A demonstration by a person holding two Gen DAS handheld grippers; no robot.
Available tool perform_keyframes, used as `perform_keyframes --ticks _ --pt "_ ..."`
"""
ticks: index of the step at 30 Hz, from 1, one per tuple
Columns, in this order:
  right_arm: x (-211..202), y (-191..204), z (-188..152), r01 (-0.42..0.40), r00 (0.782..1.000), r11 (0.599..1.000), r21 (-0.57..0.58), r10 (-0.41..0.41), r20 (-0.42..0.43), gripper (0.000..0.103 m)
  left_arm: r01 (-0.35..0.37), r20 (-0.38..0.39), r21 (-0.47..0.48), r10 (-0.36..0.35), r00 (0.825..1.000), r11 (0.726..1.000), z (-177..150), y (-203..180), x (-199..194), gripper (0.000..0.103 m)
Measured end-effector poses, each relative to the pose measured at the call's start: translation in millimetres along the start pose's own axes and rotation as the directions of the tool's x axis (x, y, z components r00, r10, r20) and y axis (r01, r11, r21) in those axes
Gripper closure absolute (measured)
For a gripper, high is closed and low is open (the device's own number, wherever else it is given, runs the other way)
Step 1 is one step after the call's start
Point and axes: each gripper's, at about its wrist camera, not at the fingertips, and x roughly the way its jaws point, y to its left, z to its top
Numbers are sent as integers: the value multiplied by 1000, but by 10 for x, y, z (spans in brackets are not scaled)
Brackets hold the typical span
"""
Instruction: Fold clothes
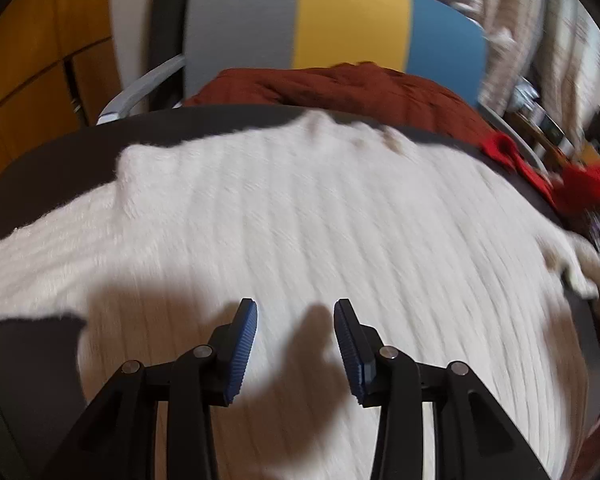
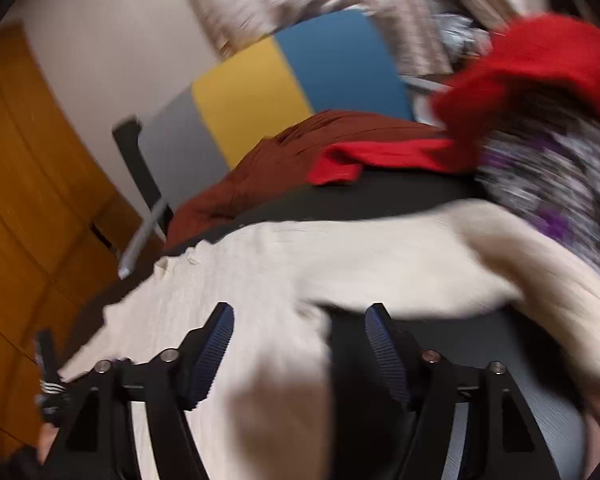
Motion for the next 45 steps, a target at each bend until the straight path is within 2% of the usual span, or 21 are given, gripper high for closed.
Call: perform_keyframes --ticks 4,7,11,12,18,20,22,25,28,31,35,38,41,44,45 --pt "-429 -620 -219 0 998 984 181 -11 60 20 6 0 43 -6 1000 999 -254 -178 -117 63" --pt "-751 -1085 -383 -7 994 950 313 -27 104 20 13 -1 64 -13 1000 998 -424 -292 -173 62" --pt "-1157 -1686 -589 -26 986 880 475 -55 156 26 34 -12 51 -33 999 998 -446 -238 -196 62" --pt "-1120 -1726 -558 -34 985 869 494 -54 162 26 37 -13 52 -36 999 998 -435 -228 -189 62" --pt "-902 -1959 -372 -79 979 796 601 -51 197 49 51 7 63 -51 999 997 -457 -211 -166 61" --pt "-870 -1951 -296 -70 979 794 604 -63 196 78 54 20 64 -55 998 996 -474 -206 -162 60" --pt "-834 -1919 -193 -52 979 802 596 -76 187 91 62 33 58 -64 997 996 -486 -193 -157 59" --pt "-780 -1832 -3 -18 981 825 565 -94 168 94 77 49 48 -80 996 996 -502 -170 -151 57" --pt "-731 -1492 343 -46 982 884 465 -46 183 95 95 62 37 -97 993 995 -515 -146 -145 56" --pt "-563 -1057 746 -107 978 922 373 30 205 95 111 73 28 -113 991 993 -529 -125 -143 55" --pt "-259 -211 1246 -213 962 951 226 163 218 95 122 83 19 -123 989 992 -547 -111 -151 55" --pt "-16 474 1584 -291 942 951 106 265 208 95 130 91 10 -131 987 991 -557 -97 -152 55" --pt "328 1102 1428 -337 937 941 -7 336 94 95 145 94 -4 -144 985 989 -560 -73 -151 56" --pt "755 1605 1051 -350 937 931 -101 345 -62 95 163 96 -17 -160 982 987 -559 -42 -148 56" --pt "886 1722 899 -361 930 925 -122 348 -117 95 167 97 -21 -164 982 986 -559 -34 -148 56"
